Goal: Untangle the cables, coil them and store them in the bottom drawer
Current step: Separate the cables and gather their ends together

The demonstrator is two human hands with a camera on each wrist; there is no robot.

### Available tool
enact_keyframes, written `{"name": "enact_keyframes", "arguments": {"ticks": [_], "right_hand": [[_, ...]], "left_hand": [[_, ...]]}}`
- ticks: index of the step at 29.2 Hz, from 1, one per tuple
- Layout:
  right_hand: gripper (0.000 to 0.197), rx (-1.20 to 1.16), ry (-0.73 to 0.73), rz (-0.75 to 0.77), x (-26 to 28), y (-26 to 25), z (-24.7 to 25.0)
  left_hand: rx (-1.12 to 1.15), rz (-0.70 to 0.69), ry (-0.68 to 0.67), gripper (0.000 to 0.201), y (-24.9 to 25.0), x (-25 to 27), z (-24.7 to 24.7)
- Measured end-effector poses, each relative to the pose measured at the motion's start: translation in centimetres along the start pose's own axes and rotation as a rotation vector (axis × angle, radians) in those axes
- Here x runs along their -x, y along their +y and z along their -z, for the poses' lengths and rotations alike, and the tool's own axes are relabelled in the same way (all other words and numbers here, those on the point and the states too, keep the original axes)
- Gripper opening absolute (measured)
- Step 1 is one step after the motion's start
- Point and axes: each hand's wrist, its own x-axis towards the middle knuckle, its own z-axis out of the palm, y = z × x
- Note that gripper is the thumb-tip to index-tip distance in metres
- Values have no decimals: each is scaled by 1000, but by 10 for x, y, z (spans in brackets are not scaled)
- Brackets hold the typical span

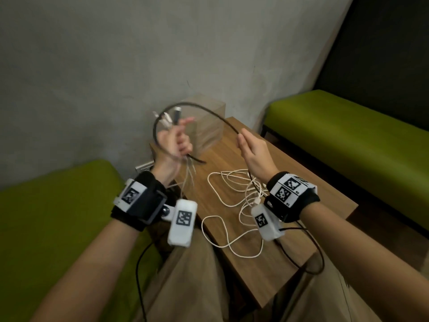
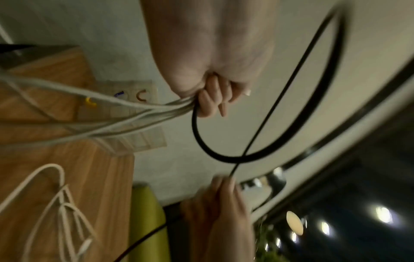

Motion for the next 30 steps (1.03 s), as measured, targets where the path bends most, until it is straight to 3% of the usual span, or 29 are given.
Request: {"name": "enact_keyframes", "arguments": {"ticks": [3,8,12,16,20,22,24,27,30], "right_hand": [[24,10,-76,127,-3,-25,-15],[22,-66,-46,122,-12,-37,-15],[22,-67,-101,121,-11,-38,-20],[36,-10,-128,-8,5,-9,-18],[32,32,-98,-99,19,16,-8],[28,-1,-36,-34,14,6,-7],[25,-3,-38,85,2,-16,-10],[20,52,-81,204,-16,-41,-13],[22,52,-121,215,-22,-41,-10]], "left_hand": [[-219,-55,-181,16,-19,17,-18],[-245,-205,-204,24,-19,28,-25],[-208,-321,-21,21,-10,31,-32],[-118,-456,217,26,22,10,-23],[70,-438,255,18,45,-3,-11],[-90,-372,190,8,29,1,-11],[-243,-264,55,12,3,10,-14],[-217,-149,-84,10,-17,29,-32],[-148,-192,-30,18,-9,36,-44]]}}
